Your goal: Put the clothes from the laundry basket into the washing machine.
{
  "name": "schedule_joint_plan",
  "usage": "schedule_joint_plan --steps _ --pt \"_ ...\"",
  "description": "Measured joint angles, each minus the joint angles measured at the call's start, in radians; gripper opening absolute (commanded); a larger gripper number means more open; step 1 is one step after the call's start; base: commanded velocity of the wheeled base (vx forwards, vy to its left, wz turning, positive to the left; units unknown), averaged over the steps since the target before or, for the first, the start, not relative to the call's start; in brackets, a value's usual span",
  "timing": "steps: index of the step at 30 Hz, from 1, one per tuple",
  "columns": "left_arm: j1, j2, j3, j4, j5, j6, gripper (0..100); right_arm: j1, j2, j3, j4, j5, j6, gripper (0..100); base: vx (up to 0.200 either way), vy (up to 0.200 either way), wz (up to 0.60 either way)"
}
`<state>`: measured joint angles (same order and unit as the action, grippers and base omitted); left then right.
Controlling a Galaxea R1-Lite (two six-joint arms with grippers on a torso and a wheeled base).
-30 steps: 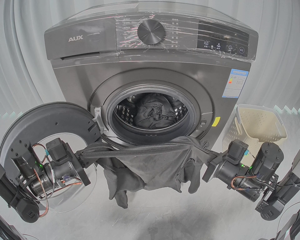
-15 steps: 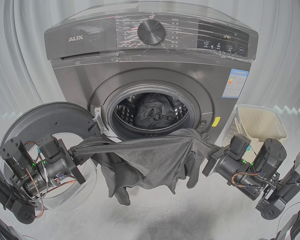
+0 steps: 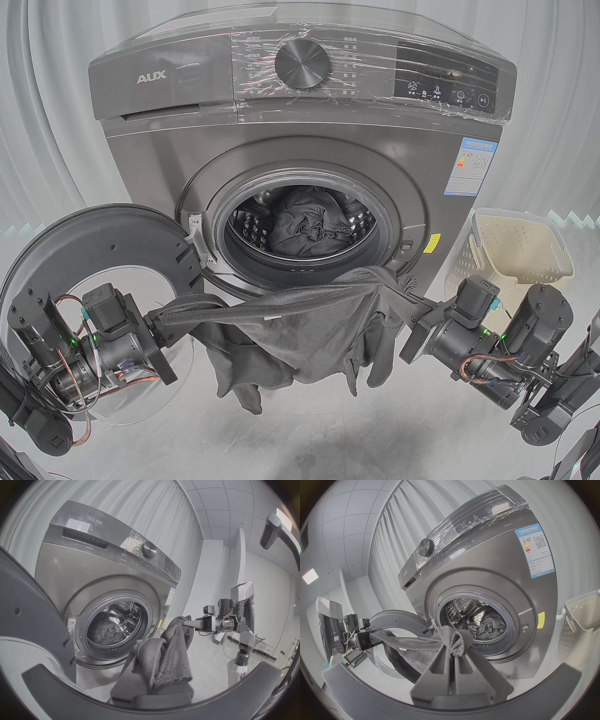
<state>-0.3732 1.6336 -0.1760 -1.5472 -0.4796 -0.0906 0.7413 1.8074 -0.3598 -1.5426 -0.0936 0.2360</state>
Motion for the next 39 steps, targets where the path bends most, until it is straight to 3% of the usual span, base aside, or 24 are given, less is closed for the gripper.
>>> schedule_joint_plan --steps 21,28,39 --pt "-0.009 -0.020 -0.053 0.000 0.026 -0.007 0 -0.014 -0.032 -0.019 0.000 -0.003 -0.006 0 0.000 0.000 0.00" --pt "0.001 -0.021 -0.087 0.000 0.025 -0.060 0 -0.014 -0.059 -0.048 0.001 -0.056 -0.012 0 0.000 0.000 0.00" --pt "0.042 -0.015 -0.145 0.000 0.037 -0.069 0 -0.049 -0.090 -0.053 0.001 -0.061 -0.015 0 0.000 0.000 0.00"
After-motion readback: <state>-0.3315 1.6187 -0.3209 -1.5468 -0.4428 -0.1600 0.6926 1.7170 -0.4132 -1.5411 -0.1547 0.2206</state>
